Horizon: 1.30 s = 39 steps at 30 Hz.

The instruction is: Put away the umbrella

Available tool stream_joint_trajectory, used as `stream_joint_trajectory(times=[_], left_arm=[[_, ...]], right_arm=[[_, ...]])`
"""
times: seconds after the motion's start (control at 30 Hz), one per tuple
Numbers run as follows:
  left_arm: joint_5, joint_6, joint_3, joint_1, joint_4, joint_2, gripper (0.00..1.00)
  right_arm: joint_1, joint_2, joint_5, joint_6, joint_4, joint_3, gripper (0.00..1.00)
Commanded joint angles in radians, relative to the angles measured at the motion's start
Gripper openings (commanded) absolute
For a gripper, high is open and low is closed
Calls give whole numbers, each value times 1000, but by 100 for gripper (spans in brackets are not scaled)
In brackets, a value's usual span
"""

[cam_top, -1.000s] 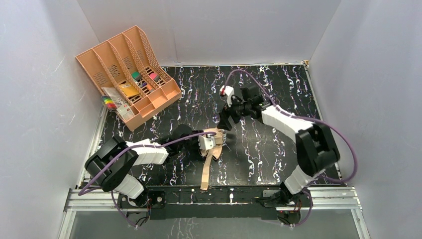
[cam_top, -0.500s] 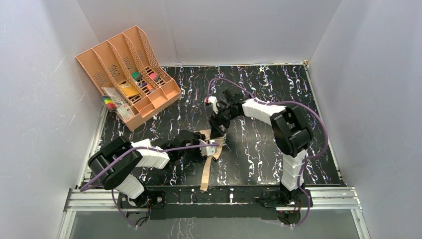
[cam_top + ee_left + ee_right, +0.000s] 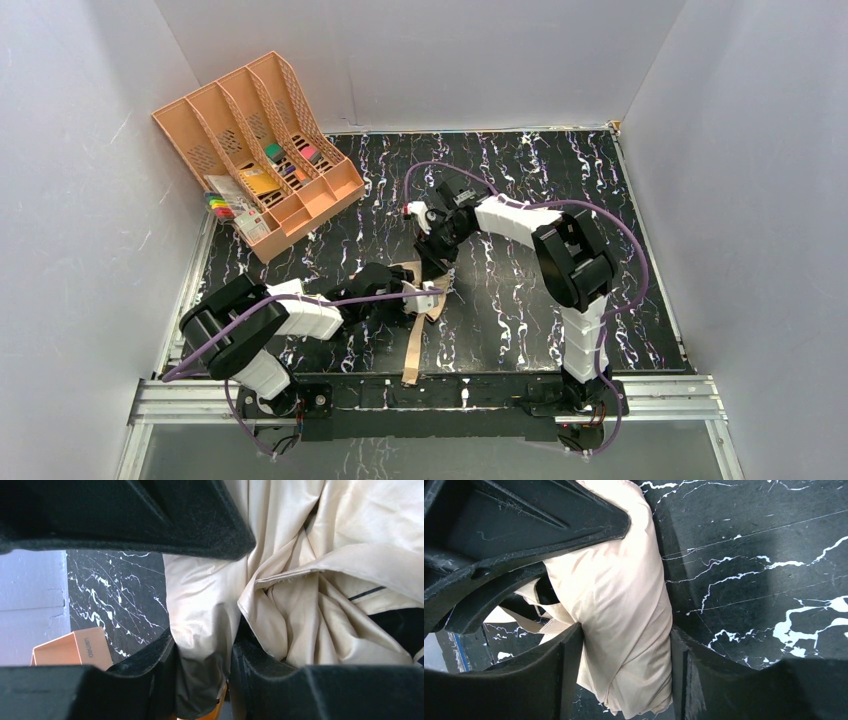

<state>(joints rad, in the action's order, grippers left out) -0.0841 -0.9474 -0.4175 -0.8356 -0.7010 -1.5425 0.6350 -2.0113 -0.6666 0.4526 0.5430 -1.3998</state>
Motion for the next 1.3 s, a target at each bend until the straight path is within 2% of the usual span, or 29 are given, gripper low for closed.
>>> stream_joint_trajectory(times=[0.0,0.07,0.2,0.27,0.33,0.5,0.6,0.73,0.83,0.9,1.0,1.13,1.2,1.27], left_arm=[[-29,89,-7,1,125,-23,0],[-52,117,-18,1,111,-3,3],[-80,189,-33,1,95,59,30],[-64,228,-39,0,113,125,40],[-53,248,-42,0,130,180,45],[-43,305,-53,0,235,327,52],[-41,392,-34,1,316,453,54],[-109,575,-6,4,412,651,60],[-193,712,-10,11,497,783,65],[-254,825,-34,16,559,837,71],[-268,954,-79,23,654,823,72],[-253,1003,-71,43,594,760,72],[-193,1001,-81,97,553,709,73],[-60,999,-126,201,528,631,73]], right_arm=[[42,-62,190,26,52,32,56],[48,-61,231,18,40,54,48],[67,-40,355,-19,-38,110,37],[81,-18,444,-50,-112,148,38],[100,8,533,-63,-184,198,37],[133,78,630,-42,-357,302,33],[139,121,642,-8,-461,371,35],[157,146,660,86,-563,461,36],[161,142,661,129,-574,493,36],[163,147,690,147,-595,520,42],[166,160,697,178,-621,554,48],[169,181,694,236,-662,593,47],[175,196,694,273,-690,626,46],[179,220,674,322,-717,663,52]])
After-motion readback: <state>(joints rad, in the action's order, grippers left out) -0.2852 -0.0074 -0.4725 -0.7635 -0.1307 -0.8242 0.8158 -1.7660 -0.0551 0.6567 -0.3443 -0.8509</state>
